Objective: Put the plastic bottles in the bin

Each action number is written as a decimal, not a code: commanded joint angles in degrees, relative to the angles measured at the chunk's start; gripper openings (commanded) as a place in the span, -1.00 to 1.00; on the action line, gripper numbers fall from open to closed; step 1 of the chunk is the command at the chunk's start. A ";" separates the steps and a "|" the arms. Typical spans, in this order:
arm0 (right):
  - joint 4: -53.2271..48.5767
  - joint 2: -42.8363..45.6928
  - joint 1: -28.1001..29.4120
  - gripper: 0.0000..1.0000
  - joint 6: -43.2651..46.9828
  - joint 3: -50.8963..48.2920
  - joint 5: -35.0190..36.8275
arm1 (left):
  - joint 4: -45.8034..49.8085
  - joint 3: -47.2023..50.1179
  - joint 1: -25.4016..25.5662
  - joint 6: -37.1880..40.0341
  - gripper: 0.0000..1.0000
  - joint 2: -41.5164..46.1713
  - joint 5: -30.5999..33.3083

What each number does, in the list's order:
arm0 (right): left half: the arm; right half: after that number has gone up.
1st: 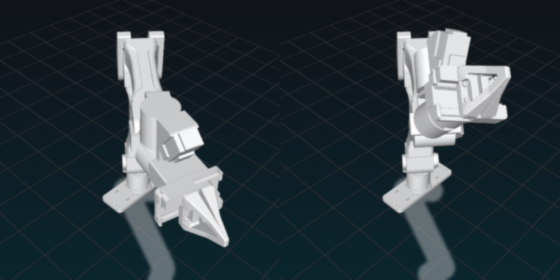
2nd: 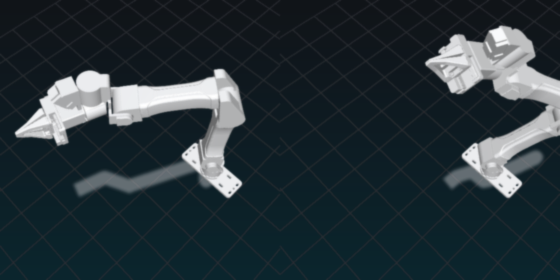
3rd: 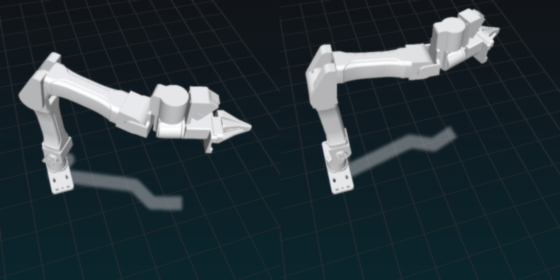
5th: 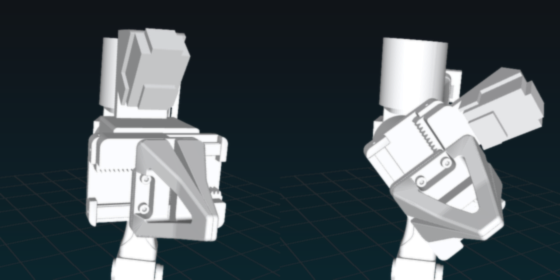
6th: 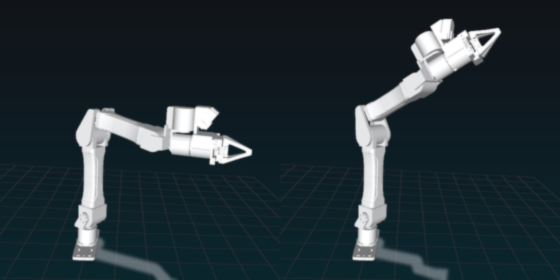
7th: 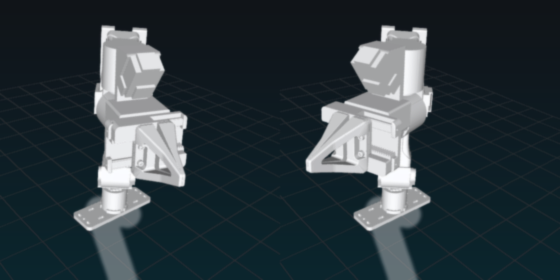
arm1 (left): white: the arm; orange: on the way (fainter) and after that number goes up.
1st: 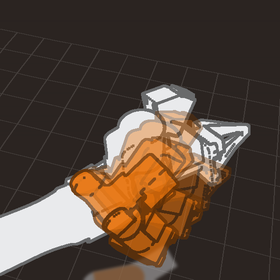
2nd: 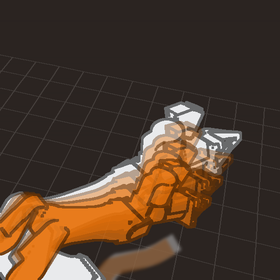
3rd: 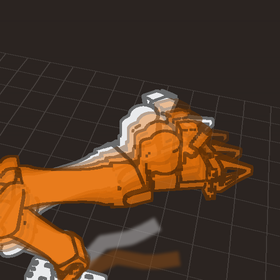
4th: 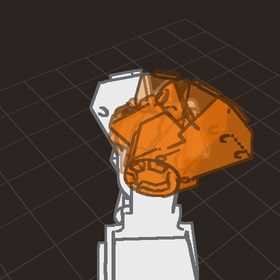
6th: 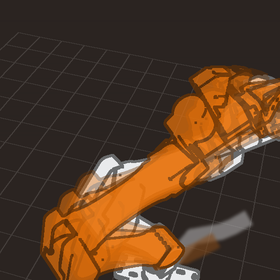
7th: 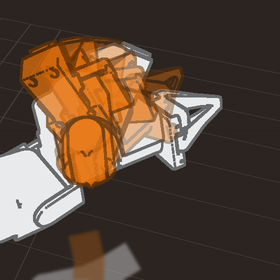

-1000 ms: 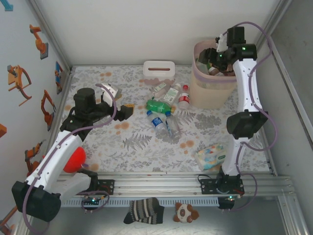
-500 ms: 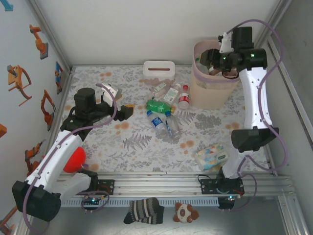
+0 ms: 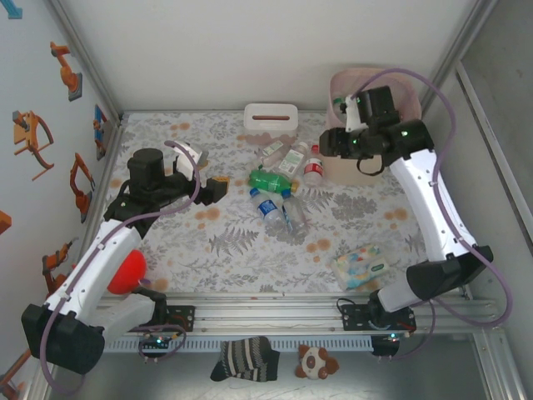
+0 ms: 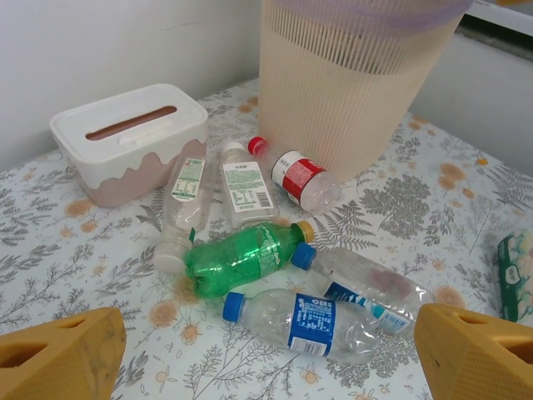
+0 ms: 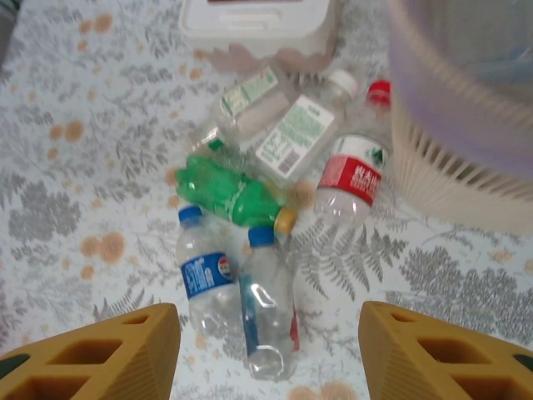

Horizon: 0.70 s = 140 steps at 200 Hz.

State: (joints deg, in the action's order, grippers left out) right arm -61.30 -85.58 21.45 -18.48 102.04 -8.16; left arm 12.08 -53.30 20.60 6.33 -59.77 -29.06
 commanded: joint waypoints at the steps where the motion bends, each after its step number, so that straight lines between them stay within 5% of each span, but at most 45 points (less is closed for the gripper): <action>1: 3.01 1.39 3.75 0.15 -1.38 -4.58 5.68 | 0.55 -1.80 -0.12 0.79 0.78 -0.35 -0.04; 76: 13.06 -2.61 13.20 0.14 -5.11 -22.13 9.85 | 0.84 -1.84 -0.12 0.88 0.78 -0.78 0.49; 140: 20.66 -12.74 16.28 0.22 -5.43 -26.08 10.35 | 1.04 -1.90 -0.03 0.97 0.78 -0.77 0.67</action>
State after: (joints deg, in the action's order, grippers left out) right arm -44.38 -95.94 36.38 -22.81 76.42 -0.03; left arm 12.40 -53.39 20.60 6.35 -60.42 -28.25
